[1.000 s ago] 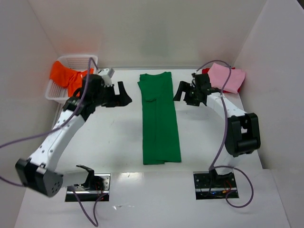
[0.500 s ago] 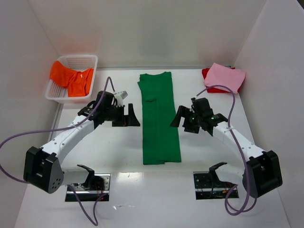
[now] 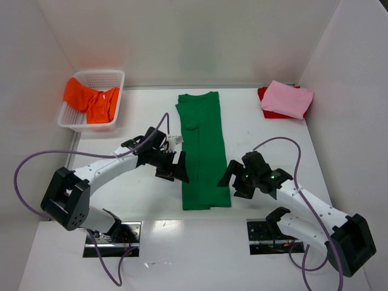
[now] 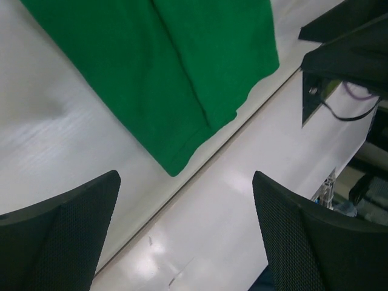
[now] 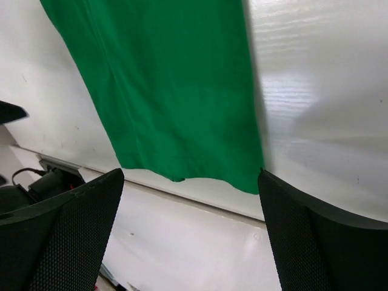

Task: Fold and stack the t-shirts
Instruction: Rotate the tshirt 90 degrees, then grab the bottom of the folded rectangular tshirt with both arms

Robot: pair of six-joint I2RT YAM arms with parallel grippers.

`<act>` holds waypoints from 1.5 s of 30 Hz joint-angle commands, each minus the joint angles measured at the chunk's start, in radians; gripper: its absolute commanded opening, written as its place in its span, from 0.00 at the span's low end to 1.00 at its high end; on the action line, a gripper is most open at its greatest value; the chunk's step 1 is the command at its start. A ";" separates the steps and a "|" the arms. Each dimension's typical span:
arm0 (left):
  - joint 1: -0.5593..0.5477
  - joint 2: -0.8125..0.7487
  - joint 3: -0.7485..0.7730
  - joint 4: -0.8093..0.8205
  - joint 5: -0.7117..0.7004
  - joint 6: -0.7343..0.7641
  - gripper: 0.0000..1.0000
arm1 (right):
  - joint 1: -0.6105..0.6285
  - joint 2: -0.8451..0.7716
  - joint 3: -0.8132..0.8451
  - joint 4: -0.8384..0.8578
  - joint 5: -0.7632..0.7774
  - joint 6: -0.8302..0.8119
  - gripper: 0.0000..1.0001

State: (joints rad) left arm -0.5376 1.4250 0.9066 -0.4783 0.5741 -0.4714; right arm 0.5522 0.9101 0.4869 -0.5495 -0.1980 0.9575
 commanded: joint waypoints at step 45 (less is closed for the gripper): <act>-0.174 0.107 -0.115 0.050 -0.071 -0.236 0.85 | 0.017 0.033 -0.163 0.117 -0.012 -0.031 0.27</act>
State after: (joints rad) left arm -0.7094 1.5100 0.7895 -0.4397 0.5024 -0.6887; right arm 0.5617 0.9265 0.3325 -0.4840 -0.2206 0.9263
